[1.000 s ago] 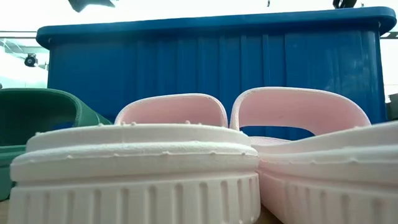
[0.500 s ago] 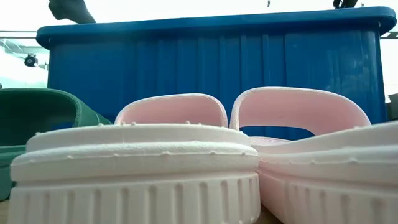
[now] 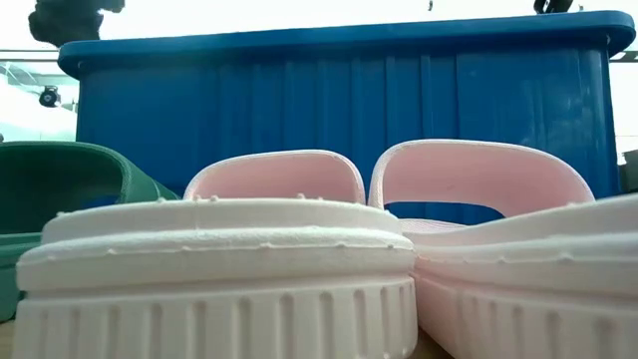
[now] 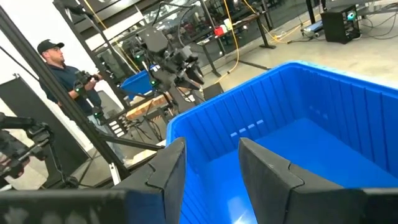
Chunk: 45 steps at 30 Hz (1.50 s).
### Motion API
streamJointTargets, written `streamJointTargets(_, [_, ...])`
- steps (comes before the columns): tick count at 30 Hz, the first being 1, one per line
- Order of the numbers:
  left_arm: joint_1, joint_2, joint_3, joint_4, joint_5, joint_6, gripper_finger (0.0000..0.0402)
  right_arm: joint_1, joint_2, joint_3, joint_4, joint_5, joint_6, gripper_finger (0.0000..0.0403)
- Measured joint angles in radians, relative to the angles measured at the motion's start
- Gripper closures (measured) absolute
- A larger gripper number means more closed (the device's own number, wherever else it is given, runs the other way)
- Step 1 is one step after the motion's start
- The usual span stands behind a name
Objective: Pick and place slides into bin
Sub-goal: Put the black slipper into the blue bin
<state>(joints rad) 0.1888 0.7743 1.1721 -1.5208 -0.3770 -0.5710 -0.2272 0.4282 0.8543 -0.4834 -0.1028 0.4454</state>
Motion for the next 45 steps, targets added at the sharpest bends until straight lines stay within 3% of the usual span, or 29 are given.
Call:
streamJointTargets(6, [0.000, 0.023, 0.000, -0.051, 0.055, -0.096, 0.0254, 0.000, 0.000, 0.000, 0.000, 0.002, 0.000, 0.0264])
streamJointTargets(12, [0.002, 0.027, -0.029, -0.051, 0.054, -0.313, 0.0254, 0.000, 0.008, 0.000, 0.000, 0.044, 0.000, 0.0264])
streamJointTargets(17, [0.003, 0.028, -0.101, -0.050, 0.058, -0.492, 0.0254, 0.000, 0.023, 0.000, 0.000, 0.063, 0.000, 0.0264])
streamJointTargets(21, [0.019, 0.028, -0.171, -0.051, 0.089, -0.503, 0.0254, 0.000, 0.033, 0.000, -0.002, 0.062, 0.000, 0.0264])
streamJointTargets(29, [0.182, 0.092, -0.200, -0.050, 0.125, -0.315, 0.0254, 0.000, 0.040, -0.002, -0.011, 0.061, 0.002, 0.0264])
streamJointTargets(38, [0.499, 0.175, -0.176, 0.036, 0.220, 0.166, 0.0254, 0.000, 0.040, -0.002, -0.016, 0.055, 0.007, 0.0264])
streamJointTargets(45, [0.610, 0.241, -0.126, 0.015, 0.294, 0.609, 0.0254, 0.000, 0.040, -0.002, -0.018, 0.051, 0.008, 0.0264])
